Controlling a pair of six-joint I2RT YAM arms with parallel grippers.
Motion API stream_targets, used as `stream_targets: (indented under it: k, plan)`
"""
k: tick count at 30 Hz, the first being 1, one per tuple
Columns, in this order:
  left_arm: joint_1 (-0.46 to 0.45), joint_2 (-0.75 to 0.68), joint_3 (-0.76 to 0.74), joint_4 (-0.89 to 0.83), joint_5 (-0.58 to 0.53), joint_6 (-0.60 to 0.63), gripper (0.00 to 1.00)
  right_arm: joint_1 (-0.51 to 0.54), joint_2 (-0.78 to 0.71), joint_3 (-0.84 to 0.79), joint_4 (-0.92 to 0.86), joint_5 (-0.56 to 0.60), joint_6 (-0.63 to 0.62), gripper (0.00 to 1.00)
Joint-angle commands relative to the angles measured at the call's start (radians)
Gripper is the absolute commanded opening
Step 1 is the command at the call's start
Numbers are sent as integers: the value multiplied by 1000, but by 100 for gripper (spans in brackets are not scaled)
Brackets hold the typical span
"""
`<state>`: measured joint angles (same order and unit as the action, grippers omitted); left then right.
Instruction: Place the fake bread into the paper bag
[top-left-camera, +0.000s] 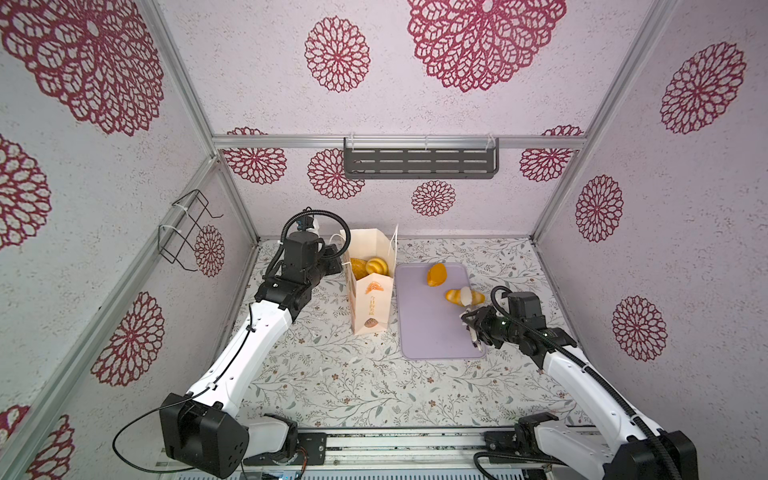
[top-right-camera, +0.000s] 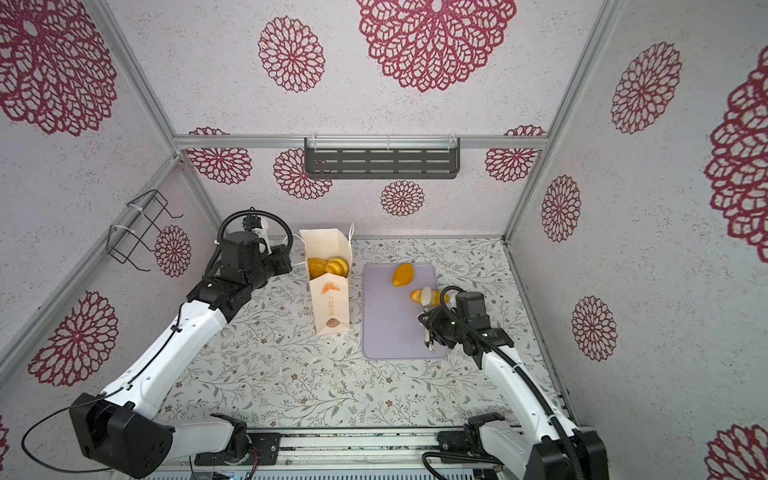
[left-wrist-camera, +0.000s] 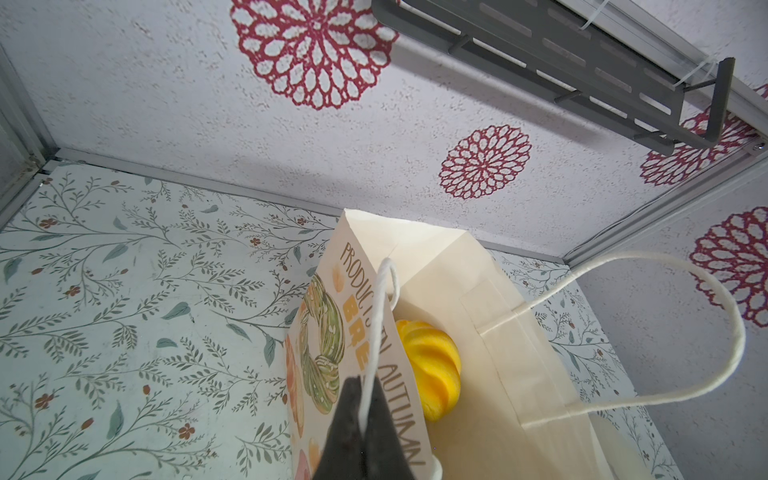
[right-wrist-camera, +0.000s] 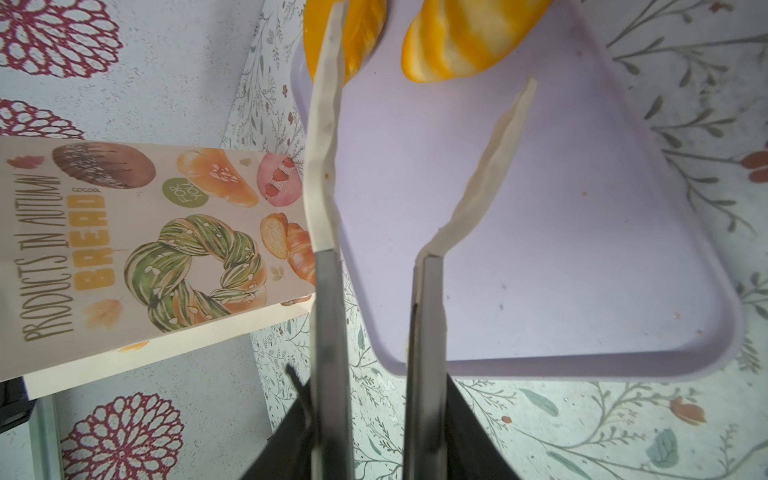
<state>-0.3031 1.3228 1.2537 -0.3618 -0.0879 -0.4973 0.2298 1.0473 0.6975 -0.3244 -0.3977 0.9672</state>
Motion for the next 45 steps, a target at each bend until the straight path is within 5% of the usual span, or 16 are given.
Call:
stream_targets:
  k: [1, 17, 45]
  plan:
    - [-7, -3, 3, 4, 0, 17, 0, -26, 14, 38, -22, -18, -28, 42]
    - [-6, -14, 4, 3, 1, 17, 0, -121, 157, 166, -5, -88, 14, 44]
    - [-5, -11, 6, 1, 0, 21, 0, -124, 358, 212, 142, -100, 201, 42]
